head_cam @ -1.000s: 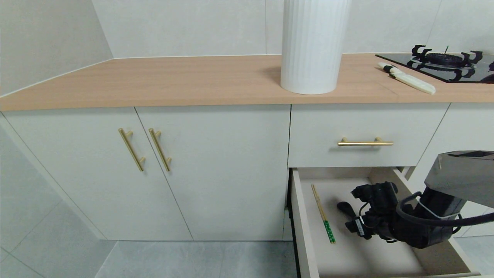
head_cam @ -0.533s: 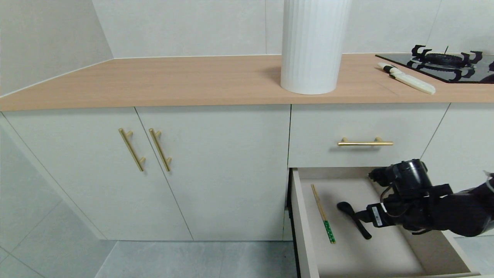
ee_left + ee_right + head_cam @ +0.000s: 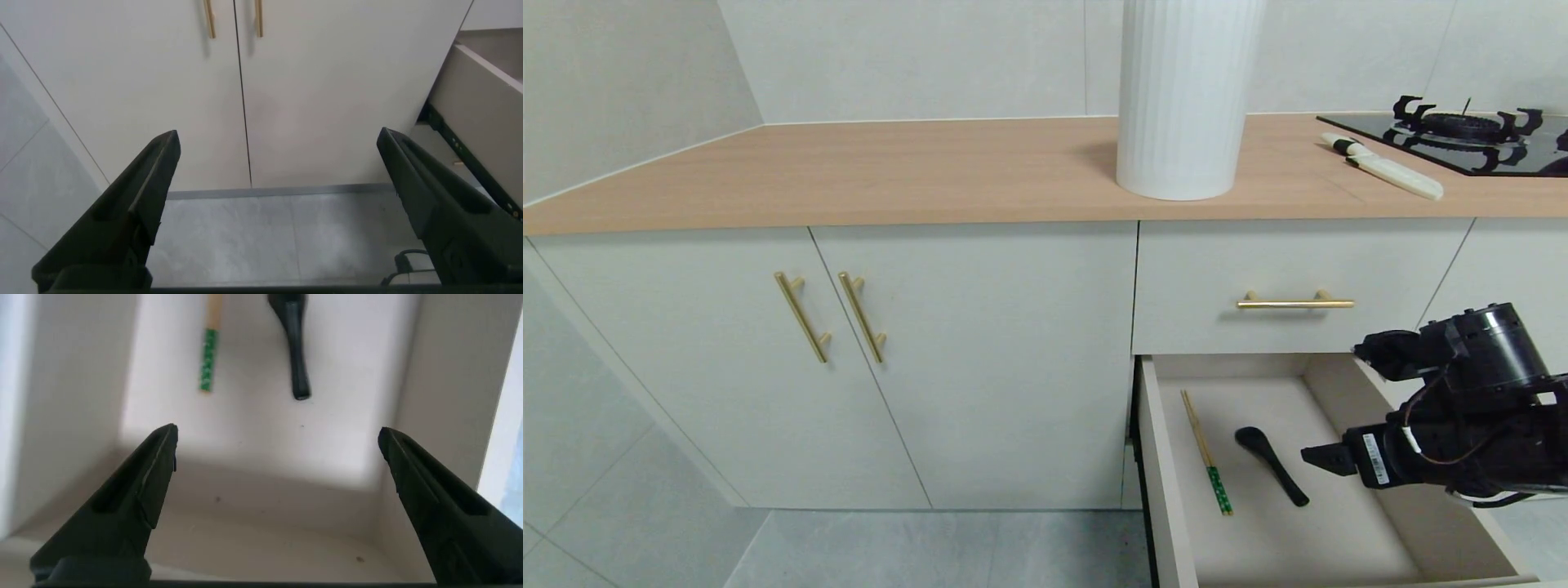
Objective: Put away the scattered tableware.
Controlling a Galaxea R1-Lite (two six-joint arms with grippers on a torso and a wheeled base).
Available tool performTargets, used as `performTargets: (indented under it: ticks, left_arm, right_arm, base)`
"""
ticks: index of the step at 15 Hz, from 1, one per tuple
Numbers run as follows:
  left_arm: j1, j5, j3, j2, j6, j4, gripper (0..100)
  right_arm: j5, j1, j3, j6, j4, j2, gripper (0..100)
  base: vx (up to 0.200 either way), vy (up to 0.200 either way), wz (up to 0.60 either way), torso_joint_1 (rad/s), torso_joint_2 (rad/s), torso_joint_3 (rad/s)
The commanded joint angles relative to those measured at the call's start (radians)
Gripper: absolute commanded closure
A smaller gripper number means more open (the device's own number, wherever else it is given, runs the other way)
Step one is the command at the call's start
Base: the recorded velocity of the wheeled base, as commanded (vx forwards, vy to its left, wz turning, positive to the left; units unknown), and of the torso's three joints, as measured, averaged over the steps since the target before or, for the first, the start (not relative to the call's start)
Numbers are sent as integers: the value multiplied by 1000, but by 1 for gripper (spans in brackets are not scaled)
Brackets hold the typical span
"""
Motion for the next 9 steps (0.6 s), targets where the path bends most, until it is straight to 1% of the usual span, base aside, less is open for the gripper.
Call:
performTargets:
  ticks: [1, 4, 6, 8, 9]
  left_arm:
    - [0, 0, 0, 0, 0, 0, 0]
    - [0, 0, 0, 0, -3, 0, 0]
    - [0, 0, 0, 0, -3, 0, 0]
    - [0, 0, 0, 0, -3, 0, 0]
    - [0, 0, 0, 0, -2, 0, 0]
  right_arm:
    - [0, 8, -5, 0, 3, -38, 0]
    - [0, 10, -5, 0, 12, -47, 0]
    - [8, 19, -22, 0, 73, -66, 0]
    - [25, 27, -26, 0, 104, -82, 0]
    - [25, 28, -25, -2, 106, -84, 0]
  base:
    - [0, 0, 0, 0, 0, 0]
    - [0, 0, 0, 0, 0, 0]
    - [-200, 0, 0, 2, 0, 0]
    - [-200, 0, 0, 7, -2, 0]
    - [0, 0, 0, 0, 0, 0]
